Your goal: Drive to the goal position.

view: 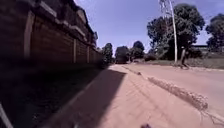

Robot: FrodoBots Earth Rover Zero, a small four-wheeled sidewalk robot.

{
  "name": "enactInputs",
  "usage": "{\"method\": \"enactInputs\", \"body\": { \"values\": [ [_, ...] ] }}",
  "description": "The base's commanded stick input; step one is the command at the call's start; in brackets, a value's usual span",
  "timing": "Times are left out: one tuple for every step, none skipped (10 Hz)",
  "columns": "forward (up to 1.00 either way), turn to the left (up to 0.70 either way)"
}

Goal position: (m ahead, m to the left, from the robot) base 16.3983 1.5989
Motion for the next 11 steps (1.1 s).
{"method": "enactInputs", "body": {
  "values": [
    [0.3,0.0],
    [0.3,0.0],
    [0.3,0.0],
    [0.3,0.0],
    [0.3,0.0],
    [0.3,0.0],
    [0.3,-0.12],
    [0.3,-0.46],
    [0.3,-0.7],
    [0.3,-0.38],
    [0.3,-0.05]
  ]
}}
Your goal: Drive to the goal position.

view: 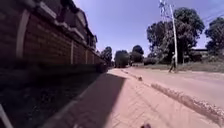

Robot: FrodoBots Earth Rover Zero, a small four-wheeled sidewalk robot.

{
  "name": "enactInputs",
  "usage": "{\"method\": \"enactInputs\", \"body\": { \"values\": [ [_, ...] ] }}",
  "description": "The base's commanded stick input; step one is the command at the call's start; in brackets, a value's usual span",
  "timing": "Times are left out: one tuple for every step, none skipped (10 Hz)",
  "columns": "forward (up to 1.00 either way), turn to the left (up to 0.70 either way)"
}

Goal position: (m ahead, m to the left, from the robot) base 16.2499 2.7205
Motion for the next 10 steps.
{"method": "enactInputs", "body": {
  "values": [
    [0.3,0.0],
    [0.3,0.0],
    [0.3,0.0],
    [0.3,0.0],
    [0.3,-0.75],
    [0.3,-0.75],
    [0.3,-0.75],
    [0.3,-0.75],
    [0.3,0.0],
    [0.3,0.0]
  ]
}}
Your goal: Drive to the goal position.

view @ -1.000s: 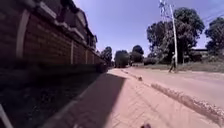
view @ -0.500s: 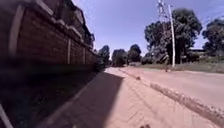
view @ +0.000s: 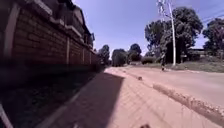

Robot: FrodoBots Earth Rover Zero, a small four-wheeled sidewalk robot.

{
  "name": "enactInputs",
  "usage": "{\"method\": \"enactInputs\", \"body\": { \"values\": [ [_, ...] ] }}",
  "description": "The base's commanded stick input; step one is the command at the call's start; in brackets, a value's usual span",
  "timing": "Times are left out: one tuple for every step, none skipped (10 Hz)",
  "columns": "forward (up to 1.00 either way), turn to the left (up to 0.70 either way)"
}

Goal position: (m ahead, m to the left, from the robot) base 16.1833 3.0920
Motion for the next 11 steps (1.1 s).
{"method": "enactInputs", "body": {
  "values": [
    [0.3,-0.05],
    [0.3,-0.39],
    [0.3,-0.73],
    [0.3,-0.45],
    [0.3,-0.14],
    [0.3,0.0],
    [0.3,0.0],
    [0.3,0.0],
    [0.3,0.0],
    [0.3,0.0],
    [0.3,0.0]
  ]
}}
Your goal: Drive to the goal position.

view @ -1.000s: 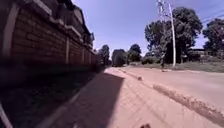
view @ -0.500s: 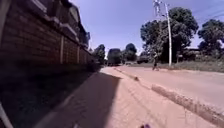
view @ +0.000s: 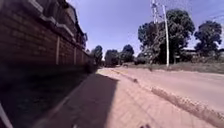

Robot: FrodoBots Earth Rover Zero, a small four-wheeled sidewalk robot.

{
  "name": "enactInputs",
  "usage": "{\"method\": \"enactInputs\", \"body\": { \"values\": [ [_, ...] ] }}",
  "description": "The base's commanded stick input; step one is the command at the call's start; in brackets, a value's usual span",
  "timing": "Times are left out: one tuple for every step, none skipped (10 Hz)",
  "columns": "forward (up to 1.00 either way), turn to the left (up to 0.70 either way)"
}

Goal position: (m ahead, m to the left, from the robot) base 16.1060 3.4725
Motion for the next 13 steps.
{"method": "enactInputs", "body": {
  "values": [
    [0.3,0.0],
    [0.3,0.0],
    [0.3,0.0],
    [0.3,0.0],
    [0.3,0.0],
    [0.3,0.0],
    [0.3,0.0],
    [0.3,0.0],
    [0.3,0.0],
    [0.3,0.0],
    [0.3,0.0],
    [0.3,0.0],
    [0.3,0.0]
  ]
}}
